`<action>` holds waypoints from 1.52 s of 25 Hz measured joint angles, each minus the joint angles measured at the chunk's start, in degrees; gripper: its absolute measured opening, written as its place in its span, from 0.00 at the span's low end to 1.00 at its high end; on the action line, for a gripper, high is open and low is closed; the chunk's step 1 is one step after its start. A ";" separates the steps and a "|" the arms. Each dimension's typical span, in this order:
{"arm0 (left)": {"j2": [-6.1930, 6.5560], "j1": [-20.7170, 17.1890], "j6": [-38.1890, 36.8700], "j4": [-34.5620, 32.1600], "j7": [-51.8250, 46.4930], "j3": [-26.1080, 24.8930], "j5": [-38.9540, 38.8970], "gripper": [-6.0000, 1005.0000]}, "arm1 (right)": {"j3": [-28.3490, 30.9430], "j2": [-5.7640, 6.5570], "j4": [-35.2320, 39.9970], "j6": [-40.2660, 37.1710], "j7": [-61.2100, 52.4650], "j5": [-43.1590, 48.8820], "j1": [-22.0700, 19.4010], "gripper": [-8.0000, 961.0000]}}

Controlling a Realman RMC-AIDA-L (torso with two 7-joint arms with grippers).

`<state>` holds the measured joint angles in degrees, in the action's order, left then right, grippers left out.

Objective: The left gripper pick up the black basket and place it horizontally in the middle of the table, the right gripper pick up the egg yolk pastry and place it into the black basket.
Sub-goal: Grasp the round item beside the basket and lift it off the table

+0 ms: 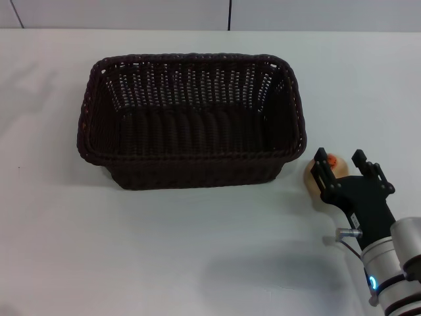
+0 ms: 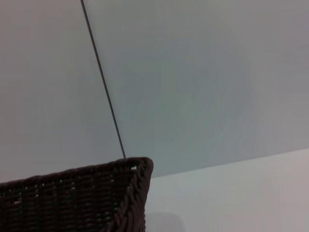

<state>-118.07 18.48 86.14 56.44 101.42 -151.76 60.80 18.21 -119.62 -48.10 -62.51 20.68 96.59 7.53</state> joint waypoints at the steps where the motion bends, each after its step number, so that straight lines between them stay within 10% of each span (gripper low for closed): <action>1: -0.02 -0.02 0.12 0.03 0.00 -0.03 -0.01 0.44 | -0.04 0.00 0.19 0.24 -0.22 0.00 0.11 0.71; 38: -0.04 -0.29 1.48 0.08 -0.09 -0.11 -2.89 0.44 | -0.74 0.10 2.20 3.29 -4.95 -0.56 1.43 0.57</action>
<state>-118.11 18.19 87.63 56.52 101.34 -151.87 57.90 17.48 -119.53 -45.90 -59.22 15.73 96.03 8.96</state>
